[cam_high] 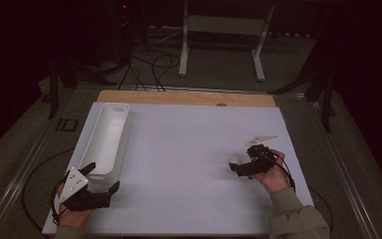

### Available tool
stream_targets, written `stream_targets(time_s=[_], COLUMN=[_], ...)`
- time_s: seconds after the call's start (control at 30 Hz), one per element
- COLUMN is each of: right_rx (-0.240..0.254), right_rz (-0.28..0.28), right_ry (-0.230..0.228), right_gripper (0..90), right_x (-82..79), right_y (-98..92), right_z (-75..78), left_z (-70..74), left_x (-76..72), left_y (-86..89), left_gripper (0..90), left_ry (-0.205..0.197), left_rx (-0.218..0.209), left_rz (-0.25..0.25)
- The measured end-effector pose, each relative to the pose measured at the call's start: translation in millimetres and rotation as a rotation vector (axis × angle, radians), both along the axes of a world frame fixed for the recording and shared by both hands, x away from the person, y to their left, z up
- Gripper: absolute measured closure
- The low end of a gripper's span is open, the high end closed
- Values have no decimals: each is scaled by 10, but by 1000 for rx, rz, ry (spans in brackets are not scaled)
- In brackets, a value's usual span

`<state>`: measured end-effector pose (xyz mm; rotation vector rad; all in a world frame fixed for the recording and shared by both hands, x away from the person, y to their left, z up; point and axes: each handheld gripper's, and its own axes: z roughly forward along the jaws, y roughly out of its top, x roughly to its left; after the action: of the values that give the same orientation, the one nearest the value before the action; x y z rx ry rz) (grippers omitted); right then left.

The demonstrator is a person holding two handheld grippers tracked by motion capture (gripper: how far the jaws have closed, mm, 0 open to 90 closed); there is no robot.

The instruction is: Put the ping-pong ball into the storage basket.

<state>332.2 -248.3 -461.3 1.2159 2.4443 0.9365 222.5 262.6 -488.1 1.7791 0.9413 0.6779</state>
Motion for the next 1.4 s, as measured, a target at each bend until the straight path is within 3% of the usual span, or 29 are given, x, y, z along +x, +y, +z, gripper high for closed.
stream_targets(time_s=[1.4], right_rx=[-73], right_rz=[11], right_ry=[91], right_gripper=[83], right_x=[210], right_y=[146], right_z=[-88], left_z=[-2], left_x=[-1], left_y=[1], left_gripper=[0], left_ry=[-2], left_rx=[-1], left_rz=[-1])
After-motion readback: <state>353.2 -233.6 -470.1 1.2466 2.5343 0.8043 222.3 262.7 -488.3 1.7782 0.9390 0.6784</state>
